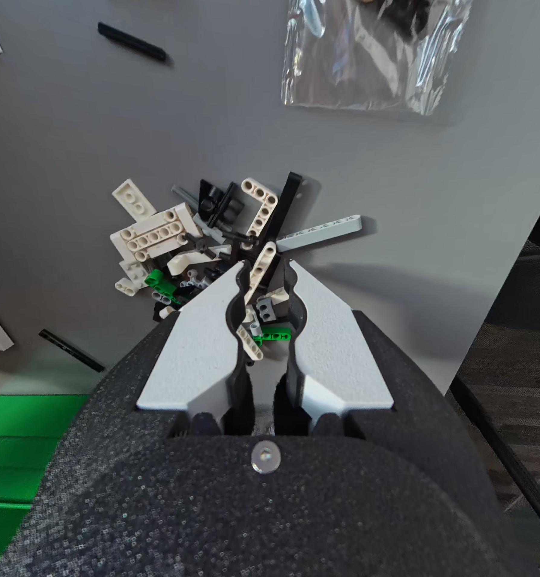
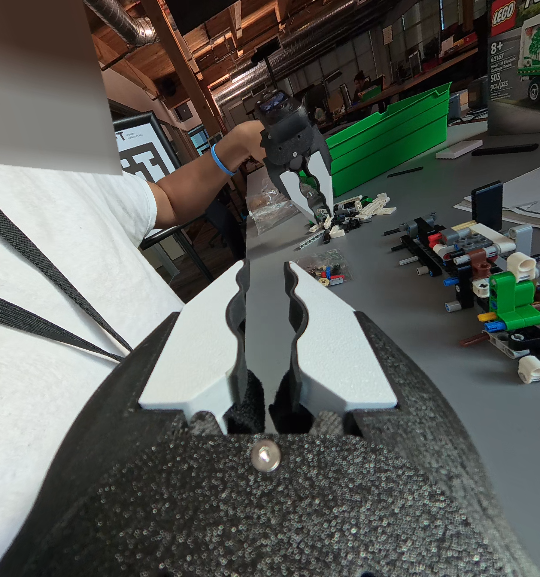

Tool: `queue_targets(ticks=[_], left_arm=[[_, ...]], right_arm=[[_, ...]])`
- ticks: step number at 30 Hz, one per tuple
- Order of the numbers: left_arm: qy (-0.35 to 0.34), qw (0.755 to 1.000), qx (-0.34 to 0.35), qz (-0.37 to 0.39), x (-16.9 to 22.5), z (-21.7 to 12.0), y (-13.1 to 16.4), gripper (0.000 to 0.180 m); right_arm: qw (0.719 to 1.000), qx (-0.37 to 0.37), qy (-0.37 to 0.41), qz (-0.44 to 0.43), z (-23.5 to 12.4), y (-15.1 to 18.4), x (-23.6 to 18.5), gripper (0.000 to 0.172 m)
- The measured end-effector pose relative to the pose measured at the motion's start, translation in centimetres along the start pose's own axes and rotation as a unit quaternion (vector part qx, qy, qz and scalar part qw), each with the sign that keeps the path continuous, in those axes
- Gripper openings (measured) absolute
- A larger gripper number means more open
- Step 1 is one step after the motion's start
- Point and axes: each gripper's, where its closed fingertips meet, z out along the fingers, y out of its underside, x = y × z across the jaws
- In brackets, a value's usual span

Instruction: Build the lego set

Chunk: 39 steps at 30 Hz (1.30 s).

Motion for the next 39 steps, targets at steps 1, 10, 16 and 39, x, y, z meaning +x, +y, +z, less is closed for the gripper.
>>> queue_targets(ticks=[1, 10, 16, 39], left_arm=[[-0.002, 1.0, -0.006, -0.001, -0.3, 0.1, 0.6, 0.018], [-0.006, 1.0, -0.017, -0.005, -1.2, 0.0, 2.2, 0.005], [-0.077, 0.997, 0.0, -0.03, -8.0, -5.4, 0.7, 0.006], [0.024, 0.996, -0.026, -0.081, -20.1, 3.3, -1.2, 0.006]], right_arm=[[1.0, -0.001, 0.0, 0.0, 0.0, 0.0, 0.0, 0.02], [1.0, -0.001, -0.001, 0.0, 0.0, 0.0, 0.0, 0.02], [1.0, -0.002, -0.003, 0.0, 0.1, 0.1, -0.1, 0.02], [1.0, -0.001, 0.001, -0.004, 0.0, 0.0, -0.1, 0.02]])
